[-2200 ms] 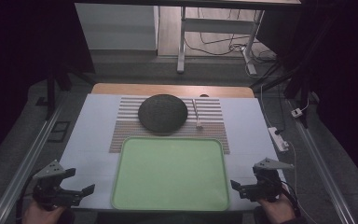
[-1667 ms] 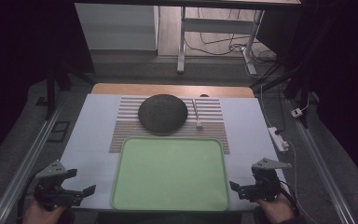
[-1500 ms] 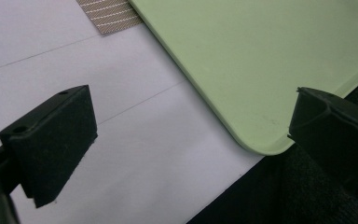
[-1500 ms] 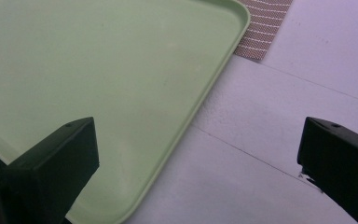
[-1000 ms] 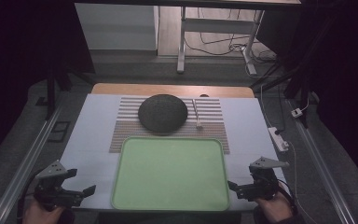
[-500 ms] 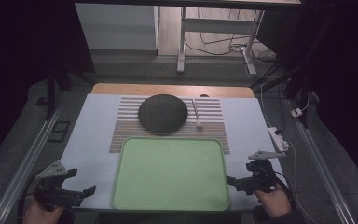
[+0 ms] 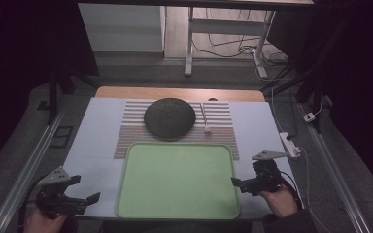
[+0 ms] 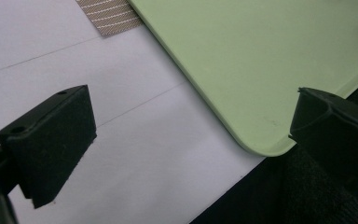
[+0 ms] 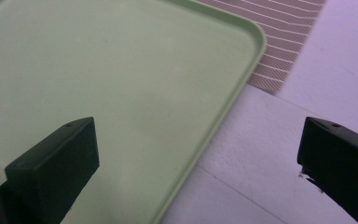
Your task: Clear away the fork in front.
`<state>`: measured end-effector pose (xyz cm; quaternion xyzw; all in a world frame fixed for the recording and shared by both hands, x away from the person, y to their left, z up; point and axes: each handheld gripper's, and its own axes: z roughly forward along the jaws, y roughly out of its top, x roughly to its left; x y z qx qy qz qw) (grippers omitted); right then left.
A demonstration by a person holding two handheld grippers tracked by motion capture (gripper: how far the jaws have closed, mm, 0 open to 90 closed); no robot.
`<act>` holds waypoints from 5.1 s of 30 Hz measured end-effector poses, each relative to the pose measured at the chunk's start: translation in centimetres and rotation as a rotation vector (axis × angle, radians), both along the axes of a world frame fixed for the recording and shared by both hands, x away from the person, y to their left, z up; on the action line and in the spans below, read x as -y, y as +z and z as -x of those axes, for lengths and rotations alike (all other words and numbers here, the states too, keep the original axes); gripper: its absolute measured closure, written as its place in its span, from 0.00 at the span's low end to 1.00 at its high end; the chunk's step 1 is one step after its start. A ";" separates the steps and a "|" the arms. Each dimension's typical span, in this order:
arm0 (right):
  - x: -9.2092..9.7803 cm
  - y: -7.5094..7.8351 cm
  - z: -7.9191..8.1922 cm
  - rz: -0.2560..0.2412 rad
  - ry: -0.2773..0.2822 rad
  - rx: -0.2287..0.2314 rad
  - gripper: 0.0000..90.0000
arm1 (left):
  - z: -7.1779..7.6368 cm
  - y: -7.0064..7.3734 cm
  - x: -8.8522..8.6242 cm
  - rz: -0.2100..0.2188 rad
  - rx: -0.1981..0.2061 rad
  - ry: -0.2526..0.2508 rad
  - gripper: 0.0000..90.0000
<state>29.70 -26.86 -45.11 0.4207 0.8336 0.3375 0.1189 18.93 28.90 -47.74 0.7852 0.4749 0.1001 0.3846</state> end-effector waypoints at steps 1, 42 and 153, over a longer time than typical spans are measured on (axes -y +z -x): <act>-0.2 0.0 -0.1 0.007 0.010 0.000 0.00 | 0.0 0.0 0.0 -0.001 0.000 0.000 0.00; -6.9 -2.0 -10.5 0.097 0.057 0.111 0.00 | -0.4 -0.1 0.0 0.001 -0.025 -0.009 0.00; -6.8 1.3 -4.5 0.022 0.431 0.253 1.00 | -4.7 1.1 5.5 -0.010 0.073 -0.285 0.00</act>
